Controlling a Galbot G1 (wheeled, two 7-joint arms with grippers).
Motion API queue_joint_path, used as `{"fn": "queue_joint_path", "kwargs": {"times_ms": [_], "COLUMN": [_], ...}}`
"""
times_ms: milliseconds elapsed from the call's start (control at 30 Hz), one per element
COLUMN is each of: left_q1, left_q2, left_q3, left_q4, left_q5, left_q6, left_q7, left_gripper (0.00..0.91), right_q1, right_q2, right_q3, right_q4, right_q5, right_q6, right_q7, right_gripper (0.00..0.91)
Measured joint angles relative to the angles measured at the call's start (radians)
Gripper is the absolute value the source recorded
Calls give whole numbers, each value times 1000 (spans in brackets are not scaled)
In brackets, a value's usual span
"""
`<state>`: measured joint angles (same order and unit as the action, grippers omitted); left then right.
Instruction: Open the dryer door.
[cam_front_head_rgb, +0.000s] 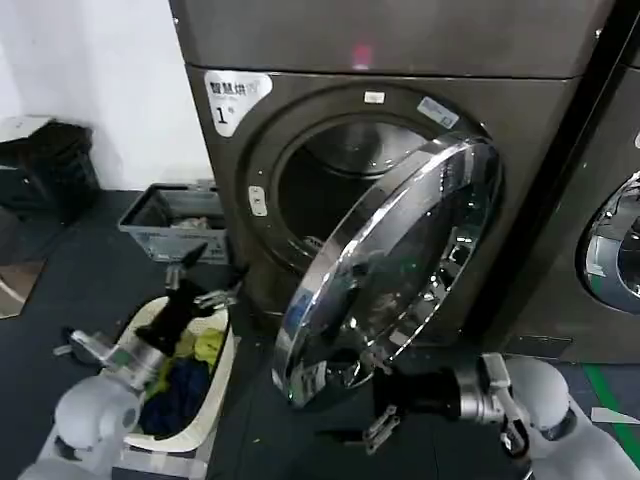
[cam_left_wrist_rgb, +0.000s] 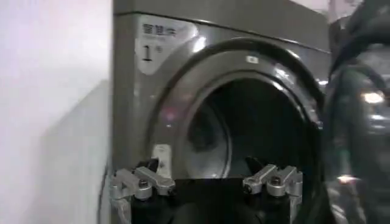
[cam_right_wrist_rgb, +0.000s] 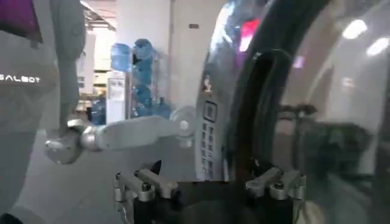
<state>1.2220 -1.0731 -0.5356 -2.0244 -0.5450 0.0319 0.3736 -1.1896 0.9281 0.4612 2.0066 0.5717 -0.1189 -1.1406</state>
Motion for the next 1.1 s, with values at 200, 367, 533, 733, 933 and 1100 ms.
{"fn": "queue_joint_path", "kwargs": {"times_ms": [200,367,533,733,933,1100], "left_q1": [-2,-2,-15,-29,-40,-60], "left_q2": [13,18,19,18,26,54], "left_q3": [68,121,168,213,260,310], "left_q4": [-12,-18,-30,-37,-53,-67], "left_q5": [-5,-1,-4,-11,-30,-112], "left_q6": [4,-3,-2,-2,1,9], "left_q7": [8,8,11,20,43,62], "left_gripper": [907,907,907,907,907,907], "right_q1": [-49,-83,-112,-146,-151,-165], "right_q2": [20,46,67,86,113,138], "right_q3": [116,228,356,499,615,696], "right_q4": [-61,-103,-107,-90,-79,-69], "right_q5": [-54,-79,-79,-84,-59,-41], "right_q6": [18,28,32,39,35,33], "right_q7": [-37,-44,-35,-13,29,66], "right_gripper": [907,907,907,907,907,907]}}
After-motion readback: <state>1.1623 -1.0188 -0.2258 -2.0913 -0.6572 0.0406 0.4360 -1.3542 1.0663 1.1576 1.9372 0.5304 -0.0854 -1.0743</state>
